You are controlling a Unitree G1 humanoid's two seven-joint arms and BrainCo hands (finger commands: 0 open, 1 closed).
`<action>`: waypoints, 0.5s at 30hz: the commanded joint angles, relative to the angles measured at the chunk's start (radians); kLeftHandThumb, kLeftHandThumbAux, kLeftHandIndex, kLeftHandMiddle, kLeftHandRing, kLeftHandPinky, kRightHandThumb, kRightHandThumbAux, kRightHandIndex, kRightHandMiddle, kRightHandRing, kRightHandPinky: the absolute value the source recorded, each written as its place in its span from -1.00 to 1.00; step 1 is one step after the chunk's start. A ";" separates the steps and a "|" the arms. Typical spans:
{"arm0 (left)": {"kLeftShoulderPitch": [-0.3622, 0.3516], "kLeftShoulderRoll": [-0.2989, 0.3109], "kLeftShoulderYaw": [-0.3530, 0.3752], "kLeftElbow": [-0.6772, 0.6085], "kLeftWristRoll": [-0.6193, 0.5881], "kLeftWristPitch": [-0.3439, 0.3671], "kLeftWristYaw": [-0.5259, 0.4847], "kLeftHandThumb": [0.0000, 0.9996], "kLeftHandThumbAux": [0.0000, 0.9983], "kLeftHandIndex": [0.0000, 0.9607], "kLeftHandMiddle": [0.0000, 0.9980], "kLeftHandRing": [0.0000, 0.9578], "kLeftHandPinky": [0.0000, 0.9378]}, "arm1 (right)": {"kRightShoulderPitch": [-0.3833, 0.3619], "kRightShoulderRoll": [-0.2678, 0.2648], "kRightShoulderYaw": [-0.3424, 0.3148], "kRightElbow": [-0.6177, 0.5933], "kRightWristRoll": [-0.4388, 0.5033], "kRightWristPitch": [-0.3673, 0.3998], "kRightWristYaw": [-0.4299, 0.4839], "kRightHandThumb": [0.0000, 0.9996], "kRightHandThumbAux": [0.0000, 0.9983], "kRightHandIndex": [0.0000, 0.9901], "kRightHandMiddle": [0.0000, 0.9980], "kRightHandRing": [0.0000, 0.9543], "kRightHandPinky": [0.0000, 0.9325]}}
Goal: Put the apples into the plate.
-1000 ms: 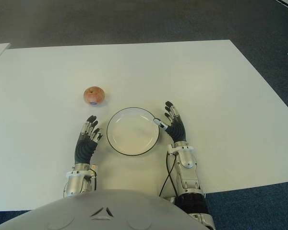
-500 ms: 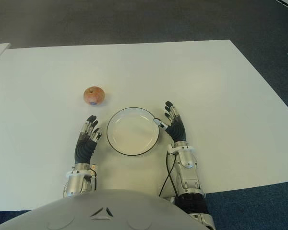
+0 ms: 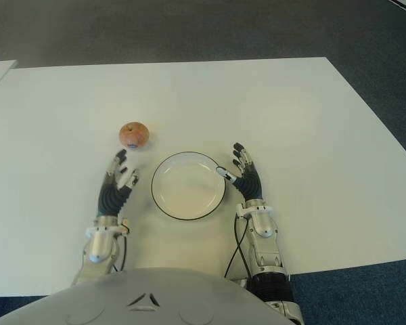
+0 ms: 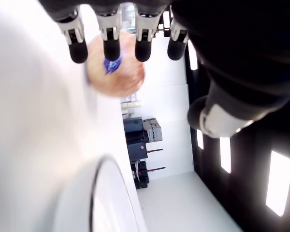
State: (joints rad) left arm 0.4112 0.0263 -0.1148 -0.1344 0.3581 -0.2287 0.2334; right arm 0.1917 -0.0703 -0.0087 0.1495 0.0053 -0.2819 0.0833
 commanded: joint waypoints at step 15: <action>-0.341 0.313 -0.005 -0.128 0.646 0.367 -0.173 -0.28 -0.22 -0.84 -1.00 -1.00 -0.99 | -0.015 0.009 0.005 0.105 -0.009 -0.009 -0.005 -0.78 0.30 -1.00 -1.00 -1.00 -1.00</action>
State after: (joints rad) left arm 0.1314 0.2680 -0.1109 -0.2763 0.9307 0.1057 0.1329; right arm 0.1605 -0.0671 -0.0076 0.2103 -0.0012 -0.3143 0.0782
